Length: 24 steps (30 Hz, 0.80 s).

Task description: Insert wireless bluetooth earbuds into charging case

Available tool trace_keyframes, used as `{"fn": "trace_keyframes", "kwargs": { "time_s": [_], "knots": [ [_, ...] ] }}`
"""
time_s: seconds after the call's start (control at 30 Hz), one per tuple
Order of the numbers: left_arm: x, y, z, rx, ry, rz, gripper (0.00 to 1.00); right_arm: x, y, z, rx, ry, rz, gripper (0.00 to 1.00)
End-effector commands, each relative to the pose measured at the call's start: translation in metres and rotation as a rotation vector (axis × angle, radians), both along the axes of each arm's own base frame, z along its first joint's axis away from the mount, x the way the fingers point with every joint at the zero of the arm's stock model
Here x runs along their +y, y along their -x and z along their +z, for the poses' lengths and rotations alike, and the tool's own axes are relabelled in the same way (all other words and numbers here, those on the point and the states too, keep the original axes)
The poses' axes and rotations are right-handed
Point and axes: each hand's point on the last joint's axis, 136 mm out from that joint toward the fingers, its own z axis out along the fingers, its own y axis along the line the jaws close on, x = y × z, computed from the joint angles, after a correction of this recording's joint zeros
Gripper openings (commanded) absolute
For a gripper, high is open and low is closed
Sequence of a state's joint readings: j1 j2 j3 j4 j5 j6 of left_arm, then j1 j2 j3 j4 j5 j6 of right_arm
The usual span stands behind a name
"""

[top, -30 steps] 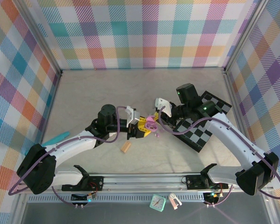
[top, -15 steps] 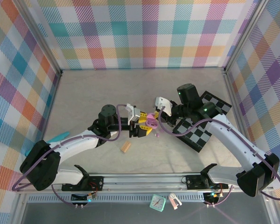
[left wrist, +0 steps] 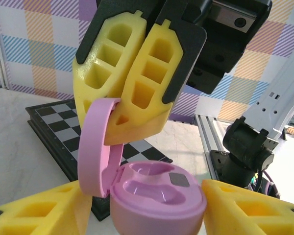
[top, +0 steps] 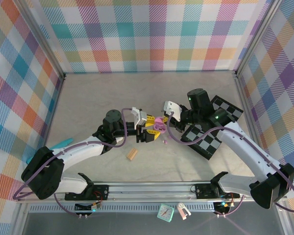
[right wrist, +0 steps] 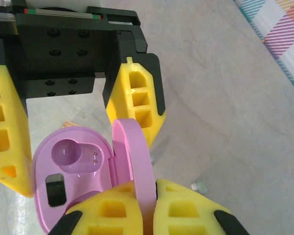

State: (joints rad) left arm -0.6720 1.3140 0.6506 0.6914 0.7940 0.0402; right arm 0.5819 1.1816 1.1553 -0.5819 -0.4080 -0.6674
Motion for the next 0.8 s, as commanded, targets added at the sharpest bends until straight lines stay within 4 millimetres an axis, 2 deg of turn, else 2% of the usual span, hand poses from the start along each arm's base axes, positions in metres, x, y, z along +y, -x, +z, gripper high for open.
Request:
{"fn": "trace_keyframes", "kwargs": {
  "time_s": [0.0,0.2,0.77],
  "knots": [
    [-0.0013,-0.0005,0.0036,-0.022,0.020,0.004,0.60,-0.0002,0.0002,0.0100,-0.032,-0.030,-0.006,0.00],
    [-0.0018,-0.0012,0.0034,-0.019,0.020,0.004,0.60,-0.0003,-0.0007,0.0107,-0.037,-0.037,-0.015,0.00],
    [-0.0023,0.0030,0.0050,-0.020,0.023,-0.021,0.37,0.0023,0.0023,0.0084,-0.013,-0.048,0.000,0.00]
  ]
}}
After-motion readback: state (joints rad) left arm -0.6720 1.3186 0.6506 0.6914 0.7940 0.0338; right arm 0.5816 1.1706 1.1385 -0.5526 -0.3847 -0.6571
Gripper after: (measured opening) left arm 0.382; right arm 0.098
